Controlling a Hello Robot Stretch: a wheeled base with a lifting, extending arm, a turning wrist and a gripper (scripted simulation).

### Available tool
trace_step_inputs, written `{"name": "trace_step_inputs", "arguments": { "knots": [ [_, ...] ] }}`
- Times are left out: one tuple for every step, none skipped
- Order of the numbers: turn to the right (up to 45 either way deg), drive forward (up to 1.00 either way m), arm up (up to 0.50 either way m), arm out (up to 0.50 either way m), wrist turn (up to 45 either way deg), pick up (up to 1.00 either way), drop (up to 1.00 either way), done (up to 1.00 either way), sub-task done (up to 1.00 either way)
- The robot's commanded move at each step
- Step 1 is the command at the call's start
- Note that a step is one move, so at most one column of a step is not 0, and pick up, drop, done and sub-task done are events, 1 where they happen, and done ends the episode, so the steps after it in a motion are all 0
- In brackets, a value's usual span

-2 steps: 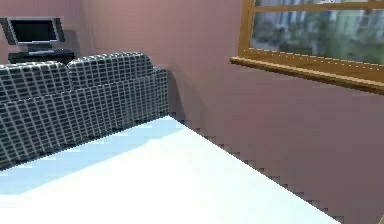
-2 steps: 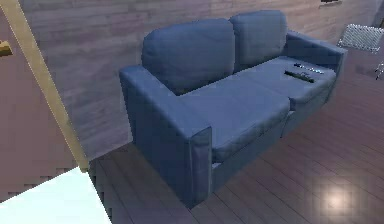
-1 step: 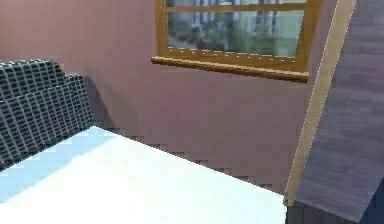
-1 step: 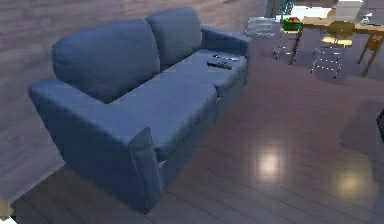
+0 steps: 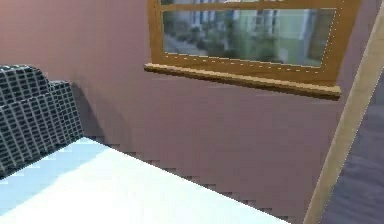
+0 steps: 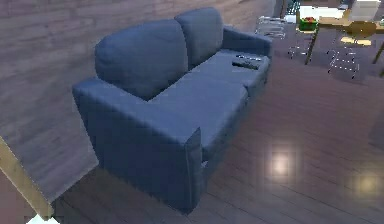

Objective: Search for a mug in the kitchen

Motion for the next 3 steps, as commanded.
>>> {"name": "trace_step_inputs", "arguments": {
  "knots": [
    [-45.0, 0.00, 0.00, 0.00, 0.0, 0.00, 0.00, 0.00, 0.00],
    [-45.0, 0.00, 0.00, 0.00, 0.0, 0.00, 0.00, 0.00, 0.00],
    [-27.0, 0.00, 0.00, 0.00, 0.0, 0.00, 0.00, 0.00, 0.00]
  ]
}}
